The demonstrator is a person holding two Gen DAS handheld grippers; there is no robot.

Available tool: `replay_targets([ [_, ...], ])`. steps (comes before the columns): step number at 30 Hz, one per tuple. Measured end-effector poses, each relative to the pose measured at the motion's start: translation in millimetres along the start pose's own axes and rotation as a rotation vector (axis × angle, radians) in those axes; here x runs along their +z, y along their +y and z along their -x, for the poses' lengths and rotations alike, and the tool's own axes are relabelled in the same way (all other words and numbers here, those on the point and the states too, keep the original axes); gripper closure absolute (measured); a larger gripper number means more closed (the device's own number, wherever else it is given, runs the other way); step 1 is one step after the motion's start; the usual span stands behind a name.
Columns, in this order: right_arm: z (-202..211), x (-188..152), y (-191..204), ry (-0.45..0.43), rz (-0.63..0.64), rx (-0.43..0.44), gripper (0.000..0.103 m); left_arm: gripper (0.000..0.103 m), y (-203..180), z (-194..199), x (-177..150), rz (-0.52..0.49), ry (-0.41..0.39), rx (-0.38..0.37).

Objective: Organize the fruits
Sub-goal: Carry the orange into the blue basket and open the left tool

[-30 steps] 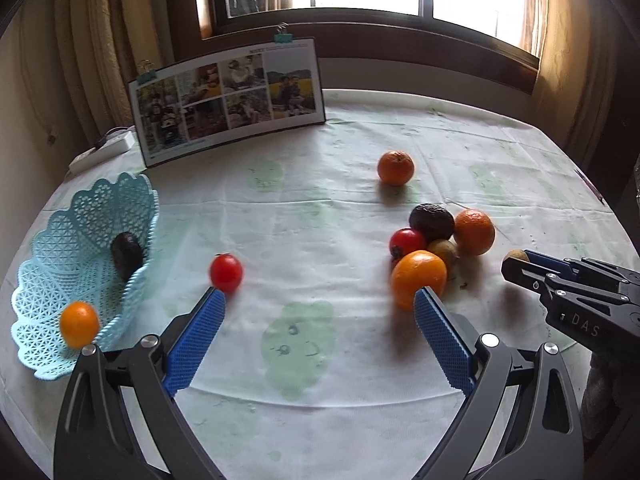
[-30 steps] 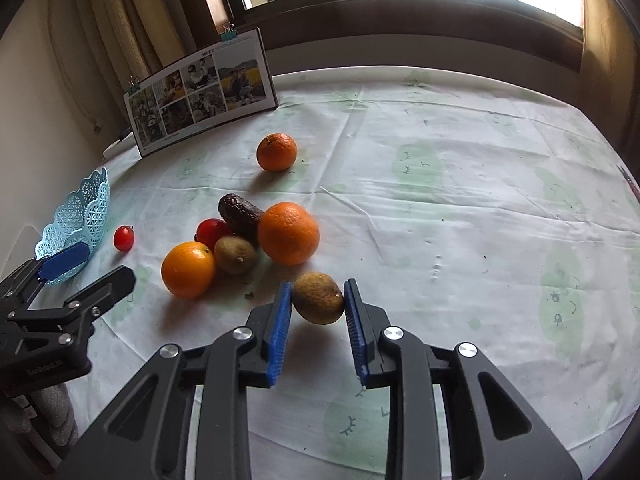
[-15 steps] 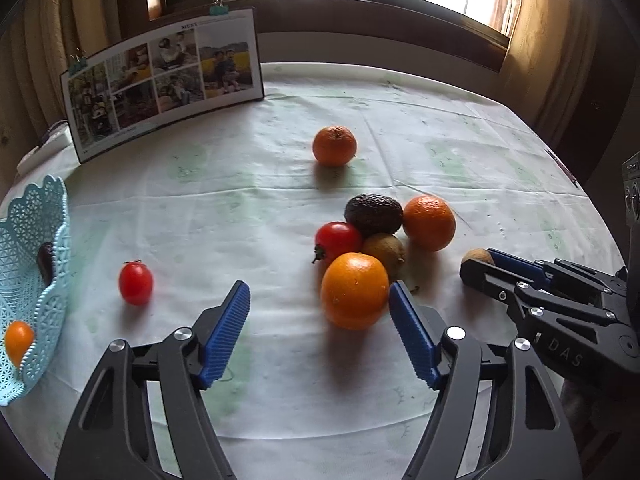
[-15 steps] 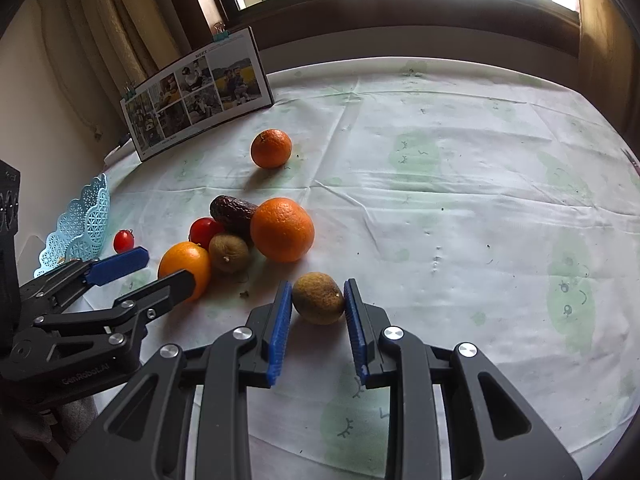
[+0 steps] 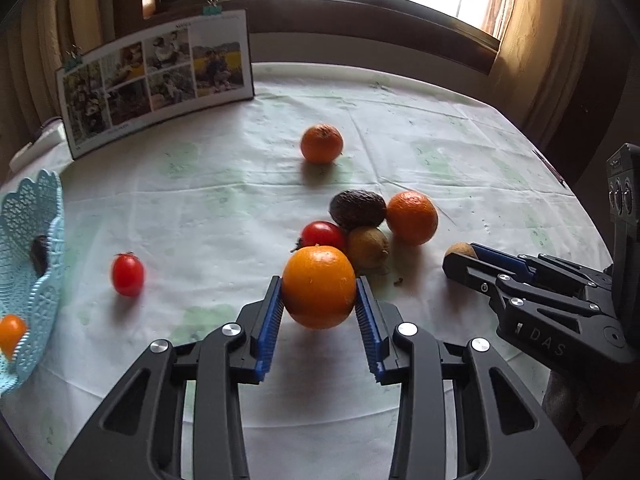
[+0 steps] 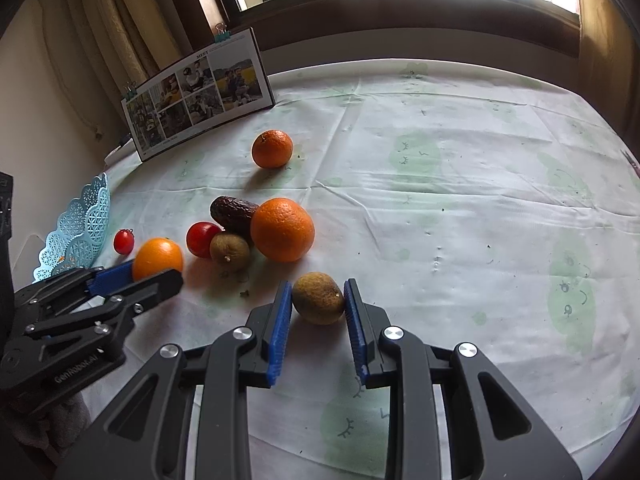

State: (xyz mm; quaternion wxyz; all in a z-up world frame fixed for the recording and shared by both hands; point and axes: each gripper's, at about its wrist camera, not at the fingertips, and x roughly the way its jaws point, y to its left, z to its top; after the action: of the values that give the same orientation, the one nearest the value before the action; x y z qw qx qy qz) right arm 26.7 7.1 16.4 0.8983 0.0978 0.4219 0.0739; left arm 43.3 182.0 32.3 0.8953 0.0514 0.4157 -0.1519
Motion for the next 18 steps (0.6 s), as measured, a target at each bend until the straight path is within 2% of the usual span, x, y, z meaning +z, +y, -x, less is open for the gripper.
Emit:
replay_targets([
  [9,3.4,1.8,1.3,-0.013,0.005,-0.002,0.076,0.066,32.3,37.9,-2.9,0.053,-0.099,0.119],
  [18,3.7,1.8,3.8,-0.015,0.004,-0.020,0.076,0.066,92.4,75.8,-6.4,0.149,-0.179,0.273],
])
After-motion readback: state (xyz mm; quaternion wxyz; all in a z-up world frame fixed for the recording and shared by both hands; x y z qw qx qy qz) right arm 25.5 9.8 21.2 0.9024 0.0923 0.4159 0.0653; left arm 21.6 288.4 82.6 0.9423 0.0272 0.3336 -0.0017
